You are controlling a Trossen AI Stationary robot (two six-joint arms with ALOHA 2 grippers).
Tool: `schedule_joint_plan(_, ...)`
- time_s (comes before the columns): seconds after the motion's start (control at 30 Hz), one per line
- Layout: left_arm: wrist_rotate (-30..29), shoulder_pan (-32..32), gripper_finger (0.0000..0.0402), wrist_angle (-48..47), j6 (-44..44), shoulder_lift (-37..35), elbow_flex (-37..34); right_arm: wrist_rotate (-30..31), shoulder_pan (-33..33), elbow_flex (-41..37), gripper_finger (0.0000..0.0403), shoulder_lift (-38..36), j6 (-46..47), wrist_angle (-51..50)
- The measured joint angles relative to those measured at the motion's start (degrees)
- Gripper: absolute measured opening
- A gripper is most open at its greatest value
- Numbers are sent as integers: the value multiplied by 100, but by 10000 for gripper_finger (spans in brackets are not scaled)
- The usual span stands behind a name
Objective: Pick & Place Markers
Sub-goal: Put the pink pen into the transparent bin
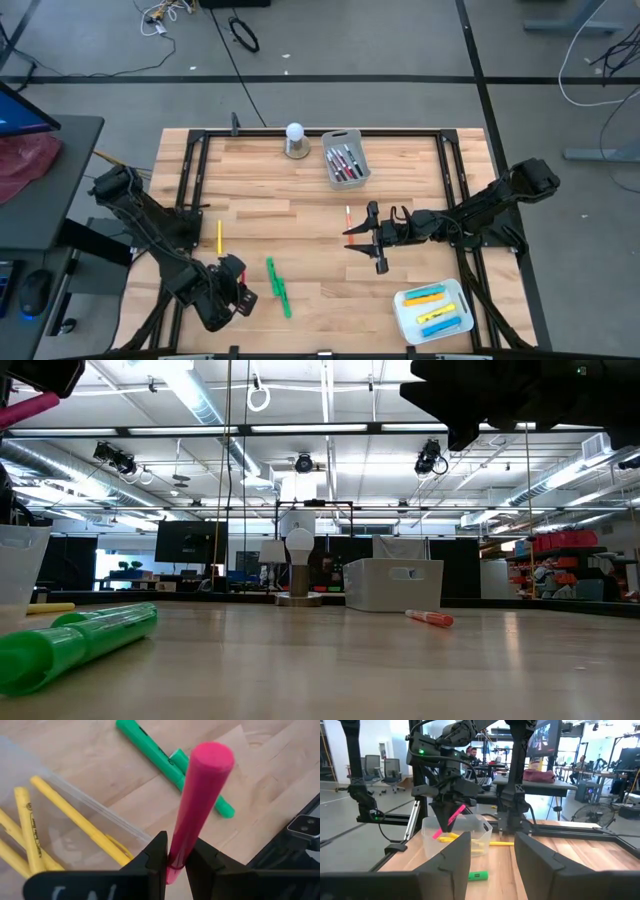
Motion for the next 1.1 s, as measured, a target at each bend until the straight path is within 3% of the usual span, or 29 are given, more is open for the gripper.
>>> schedule_joint_plan(0.43,23,35,60,14,-153,0,0,11,0,0,155,0,2,-1)
schedule_joint_plan(0.63,1013,-17,60,12,-585,-2,0,11,0,0,155,0,118,-1)
schedule_joint_plan(1.1,1318,-137,62,-179,-623,339,2,11,0,2,155,0,133,-25)
